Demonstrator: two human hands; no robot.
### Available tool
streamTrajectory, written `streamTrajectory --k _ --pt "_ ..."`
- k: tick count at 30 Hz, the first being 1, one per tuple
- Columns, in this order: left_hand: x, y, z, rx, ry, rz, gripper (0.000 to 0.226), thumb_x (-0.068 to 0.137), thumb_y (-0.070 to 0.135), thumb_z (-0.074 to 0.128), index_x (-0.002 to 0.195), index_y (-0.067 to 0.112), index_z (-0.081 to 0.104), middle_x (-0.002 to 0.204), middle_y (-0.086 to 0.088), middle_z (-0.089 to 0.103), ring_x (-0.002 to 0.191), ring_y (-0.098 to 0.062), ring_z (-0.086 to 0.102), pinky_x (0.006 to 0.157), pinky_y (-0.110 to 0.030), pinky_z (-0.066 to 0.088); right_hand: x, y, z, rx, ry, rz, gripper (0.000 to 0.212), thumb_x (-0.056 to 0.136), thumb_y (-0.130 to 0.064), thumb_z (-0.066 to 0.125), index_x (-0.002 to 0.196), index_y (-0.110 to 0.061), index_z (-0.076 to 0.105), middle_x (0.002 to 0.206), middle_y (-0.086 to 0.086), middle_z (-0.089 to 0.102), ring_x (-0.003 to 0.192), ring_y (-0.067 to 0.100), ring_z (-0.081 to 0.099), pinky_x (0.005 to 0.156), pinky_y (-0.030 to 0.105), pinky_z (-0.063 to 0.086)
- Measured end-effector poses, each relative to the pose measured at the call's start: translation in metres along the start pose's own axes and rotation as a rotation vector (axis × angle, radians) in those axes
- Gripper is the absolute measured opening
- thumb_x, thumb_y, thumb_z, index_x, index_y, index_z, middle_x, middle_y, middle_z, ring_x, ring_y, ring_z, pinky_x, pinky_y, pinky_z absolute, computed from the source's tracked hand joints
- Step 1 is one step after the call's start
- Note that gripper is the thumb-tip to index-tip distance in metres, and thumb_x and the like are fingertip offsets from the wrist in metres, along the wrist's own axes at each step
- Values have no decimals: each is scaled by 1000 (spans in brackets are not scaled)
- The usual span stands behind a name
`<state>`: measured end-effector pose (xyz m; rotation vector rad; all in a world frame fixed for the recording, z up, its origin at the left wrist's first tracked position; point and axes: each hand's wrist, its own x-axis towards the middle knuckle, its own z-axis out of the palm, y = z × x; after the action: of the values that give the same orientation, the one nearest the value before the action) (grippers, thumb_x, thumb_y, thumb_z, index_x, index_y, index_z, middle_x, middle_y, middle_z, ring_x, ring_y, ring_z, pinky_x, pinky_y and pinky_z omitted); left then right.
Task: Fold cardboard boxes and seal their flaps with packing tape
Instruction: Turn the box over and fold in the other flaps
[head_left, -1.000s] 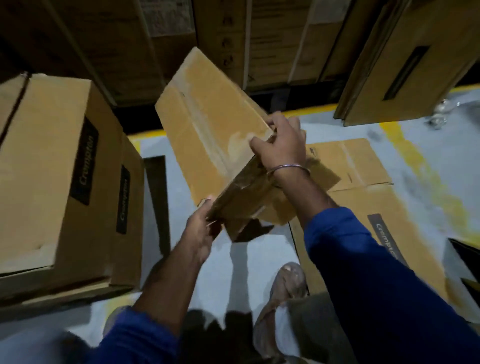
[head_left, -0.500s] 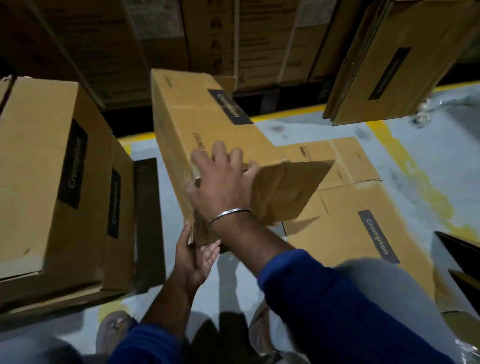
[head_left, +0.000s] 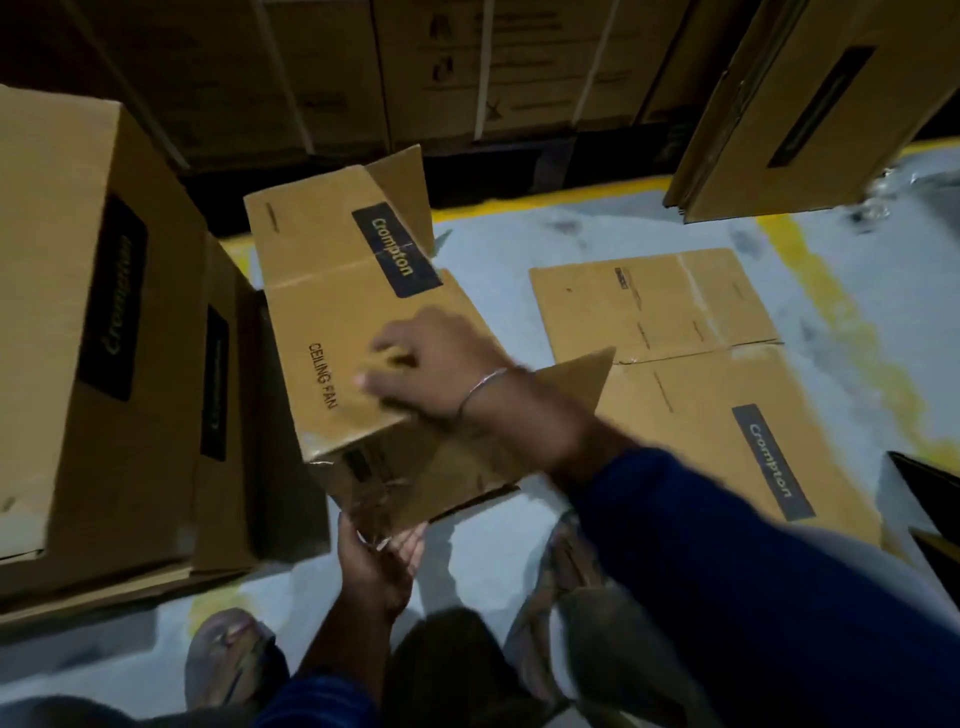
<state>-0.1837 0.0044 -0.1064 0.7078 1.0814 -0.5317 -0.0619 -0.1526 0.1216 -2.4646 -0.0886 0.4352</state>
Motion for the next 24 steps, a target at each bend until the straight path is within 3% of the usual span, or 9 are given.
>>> streamTrajectory --k 3,5,9,12,14,17,20,22,24 --pt "-6 1 -1 27 5 27 81 87 76 53 146 20 53 128 -20 66 122 -34 64 117 -42 40 1 57 -64 21 98 166 62 83 -58 77 133 -24 65 138 2 59 122 22 59 92 32 45" --pt "-9 3 0 3 -3 12 81 87 74 52 151 23 48 128 -22 65 122 -34 63 120 -42 35 -12 106 -92 3 30 294 79 77 -65 79 142 -25 57 144 -1 56 127 21 56 93 34 43" --pt "-6 3 -2 -7 -13 -7 86 86 76 52 149 18 49 132 -23 64 118 -34 65 98 -41 49 -39 171 -88 240 -248 361 131 44 -79 87 154 -24 43 142 0 55 132 23 51 110 39 42" --pt "-8 2 2 -6 -16 -5 83 88 76 51 145 16 54 131 -23 65 116 -34 66 81 -39 50 -38 184 -71 359 -198 386 75 65 -35 93 132 -18 65 118 -4 70 120 24 62 99 31 49" --pt "-12 6 5 25 -18 -18 84 87 77 50 146 17 54 132 -22 65 116 -32 66 85 -38 50 -33 181 -66 487 -103 379 58 60 -25 93 114 -15 73 108 0 75 113 24 68 98 33 54" --pt "-21 22 7 105 -40 -77 81 84 76 57 143 21 51 136 -20 62 113 -33 66 89 -41 50 -27 165 -75 550 -26 287 25 80 -6 84 100 -14 72 99 5 74 98 24 69 87 34 60" --pt "-35 53 0 302 21 -84 70 83 48 82 137 20 48 143 -16 52 110 -37 60 83 -54 55 -24 146 -99 413 100 156 18 84 -9 82 97 -16 71 93 -1 72 91 19 67 89 37 55" --pt "-52 83 -2 293 86 0 70 92 53 70 143 9 52 146 -20 55 122 -43 55 93 -56 52 -27 129 -114 333 194 101 19 85 -12 83 96 -20 71 94 -1 71 93 21 67 93 39 54" --pt "-77 121 3 222 159 190 67 99 54 56 153 16 44 155 -15 45 134 -38 49 102 -50 46 -33 109 -122 171 295 63 14 86 -18 82 92 -23 71 96 0 72 96 26 67 92 42 55"
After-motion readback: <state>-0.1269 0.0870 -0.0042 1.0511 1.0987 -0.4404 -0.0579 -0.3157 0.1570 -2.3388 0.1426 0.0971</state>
